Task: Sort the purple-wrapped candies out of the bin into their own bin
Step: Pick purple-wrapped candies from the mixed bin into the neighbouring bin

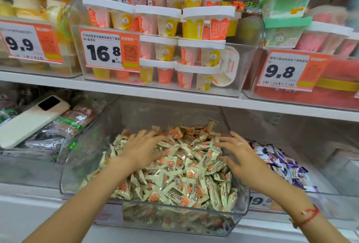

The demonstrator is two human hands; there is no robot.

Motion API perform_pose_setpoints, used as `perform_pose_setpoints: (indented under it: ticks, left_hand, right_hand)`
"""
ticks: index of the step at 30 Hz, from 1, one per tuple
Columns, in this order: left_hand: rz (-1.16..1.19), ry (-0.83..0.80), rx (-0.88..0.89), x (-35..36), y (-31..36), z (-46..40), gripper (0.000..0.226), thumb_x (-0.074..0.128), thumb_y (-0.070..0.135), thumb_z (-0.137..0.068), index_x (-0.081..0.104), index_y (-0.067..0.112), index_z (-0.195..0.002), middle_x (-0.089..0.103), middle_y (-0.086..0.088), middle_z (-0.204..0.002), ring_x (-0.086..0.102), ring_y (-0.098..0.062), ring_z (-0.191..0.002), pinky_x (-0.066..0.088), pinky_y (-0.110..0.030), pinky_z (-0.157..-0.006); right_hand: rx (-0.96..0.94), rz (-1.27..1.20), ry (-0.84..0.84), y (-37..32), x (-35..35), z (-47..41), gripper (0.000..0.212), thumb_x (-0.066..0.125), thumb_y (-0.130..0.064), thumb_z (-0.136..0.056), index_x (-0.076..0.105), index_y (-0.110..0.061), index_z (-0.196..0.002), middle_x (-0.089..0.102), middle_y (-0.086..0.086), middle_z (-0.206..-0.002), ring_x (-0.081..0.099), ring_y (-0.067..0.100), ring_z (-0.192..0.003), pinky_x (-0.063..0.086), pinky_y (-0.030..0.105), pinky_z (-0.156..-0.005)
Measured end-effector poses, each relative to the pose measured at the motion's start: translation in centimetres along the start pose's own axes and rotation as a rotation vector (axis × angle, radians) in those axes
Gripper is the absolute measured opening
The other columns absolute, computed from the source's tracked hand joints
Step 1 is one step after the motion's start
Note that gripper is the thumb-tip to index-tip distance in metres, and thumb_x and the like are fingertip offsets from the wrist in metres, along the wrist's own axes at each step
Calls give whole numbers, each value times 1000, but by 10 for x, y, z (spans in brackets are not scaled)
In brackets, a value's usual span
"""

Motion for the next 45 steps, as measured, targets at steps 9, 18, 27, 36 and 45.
perform_pose_setpoints:
  ticks: [9,18,27,36,45]
  left_hand:
    - [-254,314,-272,-51,-58,13,47,51,46,-92,45,29,-135,47,2,-138,39,-22,-127,29,-39,-105]
    - [38,33,128,-2,-11,42,48,39,65,-89,48,45,-132,38,19,-145,24,-7,-138,14,-31,-113]
    - [-124,95,-63,-21,-37,26,19,60,36,-91,68,40,-108,42,12,-144,20,-15,-140,15,-37,-112]
    - [-121,246,-80,-27,-38,21,25,61,23,-89,64,36,-110,51,12,-135,34,-14,-132,24,-33,-110]
    - [-22,123,53,-7,-13,-12,32,64,41,-87,58,36,-119,67,12,-104,60,-8,-101,43,-32,-97]
  right_hand:
    - [-198,207,271,-39,-35,20,24,69,-14,-84,72,-30,-103,67,-15,-103,58,11,-107,44,22,-80]
    - [-343,85,-164,-110,30,-33,29,54,-21,-96,63,-31,-122,59,-12,-131,53,6,-121,41,32,-105]
    - [-565,725,-278,-128,113,-68,51,58,-37,-91,45,-31,-139,41,6,-146,26,26,-139,21,51,-115]
    - [-261,661,-13,-88,34,-88,28,51,-32,-95,63,-32,-121,49,-1,-134,32,24,-129,28,43,-101]
    - [-298,444,-48,-94,23,-75,26,56,-31,-92,64,-36,-117,56,-7,-126,42,18,-122,35,34,-94]
Point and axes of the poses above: each hand's wrist, its own z-axis away from the middle knuckle, its own x-axis out of the palm, y = z × x, the point moved 10 cm from there along -z, towards the middle knuckle
